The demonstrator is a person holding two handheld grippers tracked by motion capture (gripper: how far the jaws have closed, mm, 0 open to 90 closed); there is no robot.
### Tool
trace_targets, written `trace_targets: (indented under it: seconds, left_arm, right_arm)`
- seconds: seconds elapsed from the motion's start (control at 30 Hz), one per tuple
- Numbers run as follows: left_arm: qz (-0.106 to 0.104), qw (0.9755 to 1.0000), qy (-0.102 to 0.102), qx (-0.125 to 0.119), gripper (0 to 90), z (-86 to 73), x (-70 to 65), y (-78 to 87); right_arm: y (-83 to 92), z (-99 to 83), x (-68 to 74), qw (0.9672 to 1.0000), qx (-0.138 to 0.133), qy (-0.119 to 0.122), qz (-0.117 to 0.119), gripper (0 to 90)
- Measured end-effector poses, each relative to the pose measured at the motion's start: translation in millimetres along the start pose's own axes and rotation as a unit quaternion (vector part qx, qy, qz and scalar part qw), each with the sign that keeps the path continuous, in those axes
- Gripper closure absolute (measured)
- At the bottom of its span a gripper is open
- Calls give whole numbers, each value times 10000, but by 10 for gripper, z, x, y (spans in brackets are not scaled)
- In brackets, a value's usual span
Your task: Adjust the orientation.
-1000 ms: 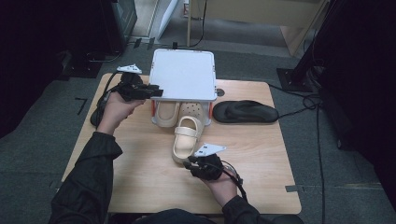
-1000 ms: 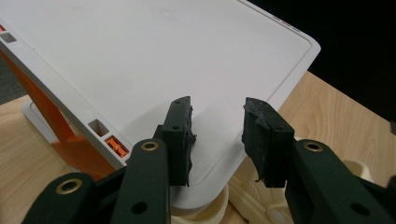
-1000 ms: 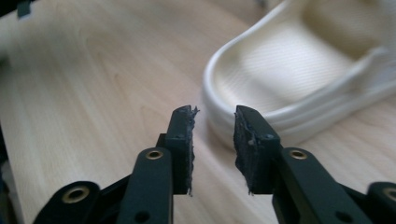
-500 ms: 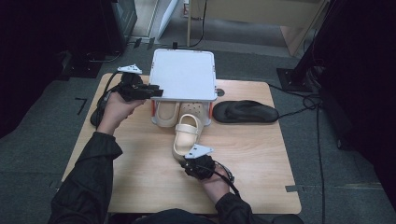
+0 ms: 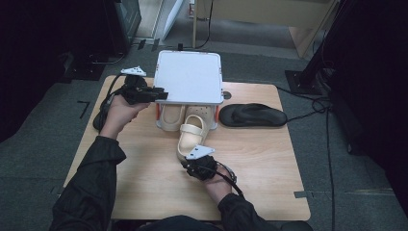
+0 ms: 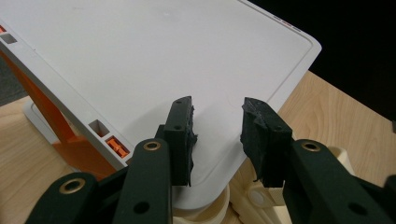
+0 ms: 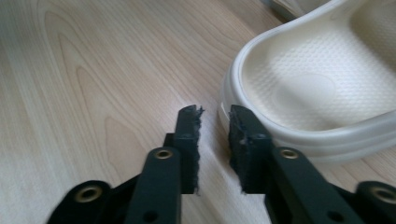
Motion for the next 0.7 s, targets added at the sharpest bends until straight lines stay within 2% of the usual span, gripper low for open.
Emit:
trace_targets:
  seconds: [0.13,0.27,0.37,0.4,0.43,0.47,0.53,0.57,0.7]
  left_arm:
    - [-11,10000,-4,3,643,0,1,0]
    - [-23,10000,11,-7,644,-2,5,1]
    - [-15,10000,5,-6,645,-2,4,0]
    - [-12,10000,-1,-10,645,-2,5,0]
    - [-21,10000,2,-10,646,-2,7,1]
    - [-23,10000,-3,-11,646,-3,8,1]
    - [-21,10000,19,-24,647,-4,9,2]
    - [-29,10000,23,-25,648,-4,11,2]
    - [-29,10000,19,-24,650,-5,13,4]
  right_arm:
    - [6,20,-70,9997,-39,-67,-247,750]
    - [30,57,-221,9987,-138,-184,-466,744]
    - [13,105,-317,9979,-179,-242,-568,731]
    - [-4,121,-345,9978,-140,-240,-598,754]
    - [-18,134,-370,9980,-190,-259,-546,734]
    - [-42,153,-394,9975,-171,-256,-641,723]
    - [-75,176,-442,9971,-156,-294,-683,748]
    - [-82,187,-472,9972,-235,-288,-656,740]
    - [-122,230,-581,9959,-173,-311,-834,731]
Point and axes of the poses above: each handheld gripper's, and its own axes: y roughly backward along the jaws, z roughly out of its top, x roughly to its left, the point moved 1 cm from there along -y, roughly forward along the jaws, and after that the axes turned 8 degrees about -z, right-handed, at the moved point
